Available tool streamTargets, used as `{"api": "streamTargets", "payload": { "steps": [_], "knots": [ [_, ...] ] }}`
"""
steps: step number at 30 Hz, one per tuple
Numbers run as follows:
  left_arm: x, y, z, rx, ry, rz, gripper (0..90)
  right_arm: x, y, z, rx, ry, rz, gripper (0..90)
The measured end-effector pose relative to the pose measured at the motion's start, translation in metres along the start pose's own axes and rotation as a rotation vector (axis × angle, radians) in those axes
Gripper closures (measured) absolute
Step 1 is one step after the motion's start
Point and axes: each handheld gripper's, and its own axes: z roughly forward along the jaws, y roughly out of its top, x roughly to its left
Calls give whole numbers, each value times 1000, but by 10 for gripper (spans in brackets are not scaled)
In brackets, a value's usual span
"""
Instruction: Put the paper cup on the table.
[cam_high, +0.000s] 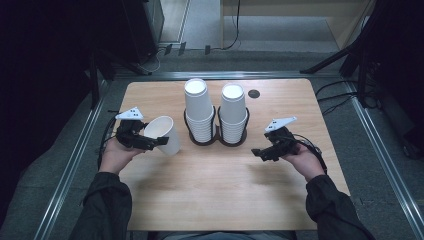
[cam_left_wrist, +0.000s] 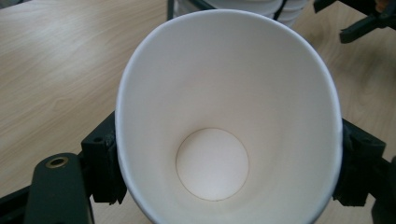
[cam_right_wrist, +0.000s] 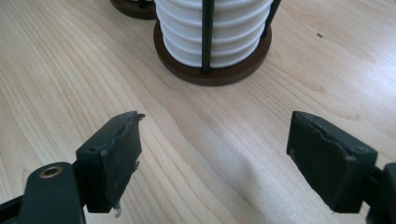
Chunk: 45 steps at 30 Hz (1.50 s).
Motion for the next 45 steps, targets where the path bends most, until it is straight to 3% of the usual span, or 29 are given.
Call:
{"api": "streamTargets", "payload": {
  "steps": [4,7,16,23,25,32,36,45],
  "knots": [
    [9,0,1,-2,25,-8,180,-2,-5,-1,16,-10,10,181],
    [15,-1,1,27,56,-4,180,-2,-8,-3,17,-17,25,181],
    [35,3,-4,4,106,-35,174,-2,-18,-8,23,-31,42,181],
    [47,8,-2,-4,132,-31,173,-5,-26,-17,11,-49,66,181],
    [50,9,0,7,157,-21,173,-5,-28,-19,8,-55,68,181],
    [67,9,1,0,182,-57,173,-2,-34,-23,10,-60,75,181],
    [73,9,4,21,229,-47,174,-3,-38,-25,17,-66,81,181],
    [85,3,8,34,265,-81,170,-2,-41,-27,18,-73,82,181]
  ]
}}
